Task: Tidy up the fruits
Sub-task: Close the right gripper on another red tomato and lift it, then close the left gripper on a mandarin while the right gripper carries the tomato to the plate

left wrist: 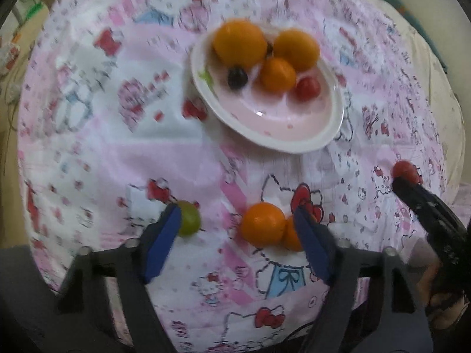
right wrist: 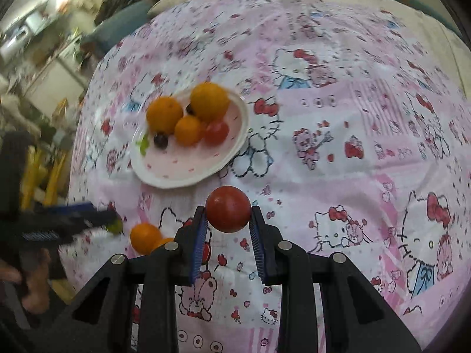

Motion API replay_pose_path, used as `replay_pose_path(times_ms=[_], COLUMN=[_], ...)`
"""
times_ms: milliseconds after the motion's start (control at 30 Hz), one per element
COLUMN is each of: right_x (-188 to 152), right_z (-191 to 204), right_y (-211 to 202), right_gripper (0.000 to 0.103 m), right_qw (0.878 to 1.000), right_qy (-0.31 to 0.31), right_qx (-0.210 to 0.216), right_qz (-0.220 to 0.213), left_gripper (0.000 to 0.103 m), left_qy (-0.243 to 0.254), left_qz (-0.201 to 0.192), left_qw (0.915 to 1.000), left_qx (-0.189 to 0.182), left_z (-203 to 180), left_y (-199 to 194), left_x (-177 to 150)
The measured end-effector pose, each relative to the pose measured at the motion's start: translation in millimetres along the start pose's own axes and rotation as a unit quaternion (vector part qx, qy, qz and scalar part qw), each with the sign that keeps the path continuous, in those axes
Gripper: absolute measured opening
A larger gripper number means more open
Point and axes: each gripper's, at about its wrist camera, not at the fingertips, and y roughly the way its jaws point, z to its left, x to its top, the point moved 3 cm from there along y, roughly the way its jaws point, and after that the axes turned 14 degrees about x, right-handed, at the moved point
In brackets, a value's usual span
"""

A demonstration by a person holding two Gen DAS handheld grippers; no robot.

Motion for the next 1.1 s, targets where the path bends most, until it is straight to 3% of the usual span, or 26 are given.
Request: replay_pose_path(times_ms=[133,233,333,467,500,633,833,1000,1100], right_x=[-3.3,-3.3,-2.5,-1.5,-0.8,1.3,0.8,2.5,8.6], right_z=[-4.1,-9.7,-14.1,-13.5,-12.2,-10.0,-6.3,-4.6,2.2], right_y=[-9.7,-18.2,-22.0,-24.5,-25.3,-26.6,-28.2,-31.6,-34.0], right_gripper=[0.03,0.03,0.03,0.03,0.03,0.03,0.03,0.03,0.03], right_qw=[1.0,1.0,0.999,0.999,0.999,0.998,0.998,0.997,0.996], right_qy=[0.008,0.018,0.03,0.033,0.032,0.031,0.029,0.042,0.043], right_qx=[0.001,0.004,0.012,0.02,0.023,0.031,0.036,0.047,0.062], right_qz=[-0.015,-0.024,-0.029,-0.032,-0.033,-0.035,-0.037,-0.043,-0.052], left_gripper=[0.065,0.065,0.062,0.036,0.036,0.033,0.032,0.033,0.033], left_qy=[0.002,0.004,-0.006,-0.012,-0.01,0.016,0.012,0.007,0.008], left_qz=[0.034,0.041,0.046,0.057,0.056,0.038,0.009,-0.053,-0.084], left_qw=[0.9994,0.9989,0.9988,0.9983,0.9984,0.9991,0.9999,0.9981,0.996], left_qx=[0.006,0.022,0.015,-0.008,-0.005,0.01,-0.006,-0.031,-0.027], left_z=[-16.5,-22.2,-22.3,-23.0,-24.8,-35.3,-32.2,-19.8,-9.8], left_y=[19.4,27.2,30.1,30.3,29.7,24.3,-2.4,-56.2,-79.2], left_x=[-9.5,-12.3,-12.7,-13.6,-14.2,-14.5,-7.2,18.4,38.1])
